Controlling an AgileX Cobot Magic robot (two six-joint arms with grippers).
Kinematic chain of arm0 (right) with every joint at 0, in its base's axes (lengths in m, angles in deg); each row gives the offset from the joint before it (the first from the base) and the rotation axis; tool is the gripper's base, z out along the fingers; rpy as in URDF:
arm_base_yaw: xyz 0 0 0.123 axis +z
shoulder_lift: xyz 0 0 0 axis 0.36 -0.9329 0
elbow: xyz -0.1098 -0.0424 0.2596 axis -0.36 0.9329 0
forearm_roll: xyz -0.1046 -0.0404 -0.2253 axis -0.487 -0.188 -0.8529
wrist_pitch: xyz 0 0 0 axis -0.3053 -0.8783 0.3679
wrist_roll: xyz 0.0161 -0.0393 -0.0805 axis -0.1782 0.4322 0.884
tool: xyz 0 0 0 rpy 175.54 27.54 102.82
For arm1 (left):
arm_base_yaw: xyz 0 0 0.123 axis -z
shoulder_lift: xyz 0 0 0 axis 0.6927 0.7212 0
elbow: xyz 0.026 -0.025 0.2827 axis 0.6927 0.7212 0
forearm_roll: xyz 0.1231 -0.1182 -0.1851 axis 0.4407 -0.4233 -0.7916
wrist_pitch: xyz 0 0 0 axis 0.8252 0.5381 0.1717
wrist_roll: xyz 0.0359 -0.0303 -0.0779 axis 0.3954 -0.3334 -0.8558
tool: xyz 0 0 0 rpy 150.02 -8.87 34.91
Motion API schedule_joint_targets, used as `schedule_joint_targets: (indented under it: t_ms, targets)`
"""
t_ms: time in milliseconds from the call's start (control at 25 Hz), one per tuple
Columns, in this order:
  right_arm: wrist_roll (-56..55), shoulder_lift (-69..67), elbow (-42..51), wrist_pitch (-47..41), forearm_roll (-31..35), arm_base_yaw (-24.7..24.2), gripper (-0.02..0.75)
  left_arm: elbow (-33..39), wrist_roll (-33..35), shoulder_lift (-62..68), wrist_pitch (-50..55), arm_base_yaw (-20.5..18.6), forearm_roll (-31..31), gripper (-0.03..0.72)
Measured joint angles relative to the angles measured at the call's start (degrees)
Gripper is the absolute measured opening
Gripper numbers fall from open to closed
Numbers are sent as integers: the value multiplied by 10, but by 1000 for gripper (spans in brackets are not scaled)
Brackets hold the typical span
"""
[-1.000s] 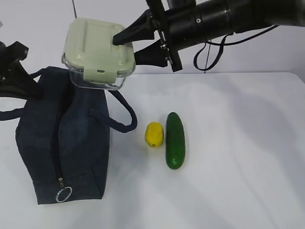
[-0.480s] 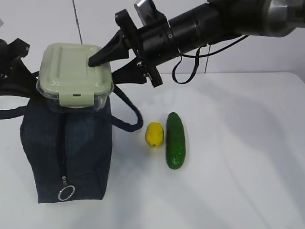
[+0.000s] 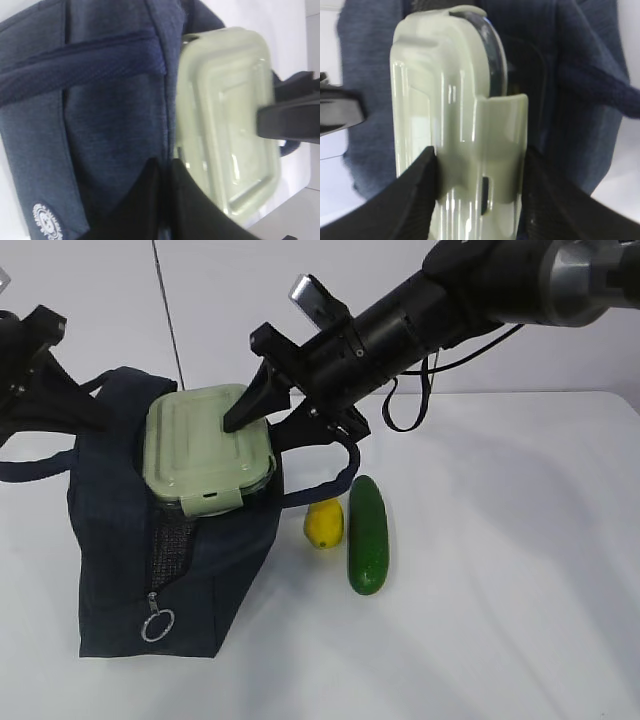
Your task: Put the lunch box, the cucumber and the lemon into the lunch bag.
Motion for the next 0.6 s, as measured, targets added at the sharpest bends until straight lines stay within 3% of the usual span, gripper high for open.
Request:
schedule_joint_targets:
  t_ms: [600]
  targets:
    - [18, -51, -19, 58, 1, 69, 352, 0, 7, 0, 15, 0, -15, 3]
